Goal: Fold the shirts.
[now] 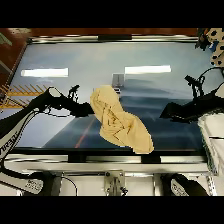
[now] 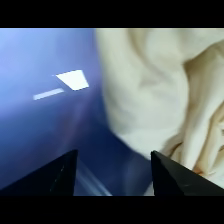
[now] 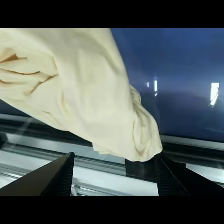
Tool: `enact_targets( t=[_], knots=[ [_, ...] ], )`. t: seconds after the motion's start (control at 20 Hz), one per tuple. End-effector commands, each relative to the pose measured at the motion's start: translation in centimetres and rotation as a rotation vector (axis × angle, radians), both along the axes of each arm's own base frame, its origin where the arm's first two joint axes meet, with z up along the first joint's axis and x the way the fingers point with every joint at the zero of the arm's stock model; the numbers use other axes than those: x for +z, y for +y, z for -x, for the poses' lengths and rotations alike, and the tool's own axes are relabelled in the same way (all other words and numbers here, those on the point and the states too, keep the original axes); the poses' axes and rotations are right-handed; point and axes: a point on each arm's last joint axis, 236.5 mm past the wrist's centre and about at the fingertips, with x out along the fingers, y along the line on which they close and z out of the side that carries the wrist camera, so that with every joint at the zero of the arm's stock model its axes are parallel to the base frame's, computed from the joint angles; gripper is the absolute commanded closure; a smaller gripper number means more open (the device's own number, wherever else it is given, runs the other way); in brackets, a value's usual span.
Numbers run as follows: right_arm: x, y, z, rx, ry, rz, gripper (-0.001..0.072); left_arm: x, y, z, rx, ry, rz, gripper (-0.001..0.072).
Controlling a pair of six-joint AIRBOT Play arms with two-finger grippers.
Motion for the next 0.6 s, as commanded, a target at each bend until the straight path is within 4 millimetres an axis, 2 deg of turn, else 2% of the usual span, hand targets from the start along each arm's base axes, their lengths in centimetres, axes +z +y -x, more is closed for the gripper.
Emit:
enact_targets(
  t=[0.0,0.1,0.15,0.25,0.3,0.35,0.55],
  knots=[
    [-0.3,-0.1,0.0,-0.026,0.011,0.003,0.0093,-1.1,-1.8,-0.8,0.015,-0.024,0.05,0.0159],
    [-0.3,-0.2,0.0,-0.031,0.014,0.007,0.0093,-1.0,-2.4,-1.1,0.022,-0.041,0.051,0.0172],
    [-0.3,-0.2,0.0,-0.032,0.014,0.007,0.0093,-0.9,-2.9,-1.0,0.023,-0.041,0.059,0.0261],
    [-0.7,-0.2,0.1,-0.035,0.022,0.006,0.0092,-0.6,-3.4,-0.9,0.025,-0.037,0.075,0.0581],
    [-1.5,-0.1,0.5,-0.038,0.041,0.003,0.0073,-0.4,-3.5,-1.0,0.022,-0.042,0.078,0.0676],
    [-2.9,0.0,1.2,-0.043,0.074,-0.001,0.0039,0.1,-3.5,-1.3,0.022,-0.054,0.081,0.0676],
    [-8.5,1.6,5.0,-0.076,0.223,-0.067,0.004,3.6,-3.4,-2.7,0.017,-0.146,0.089,0.0678]
  ],
)
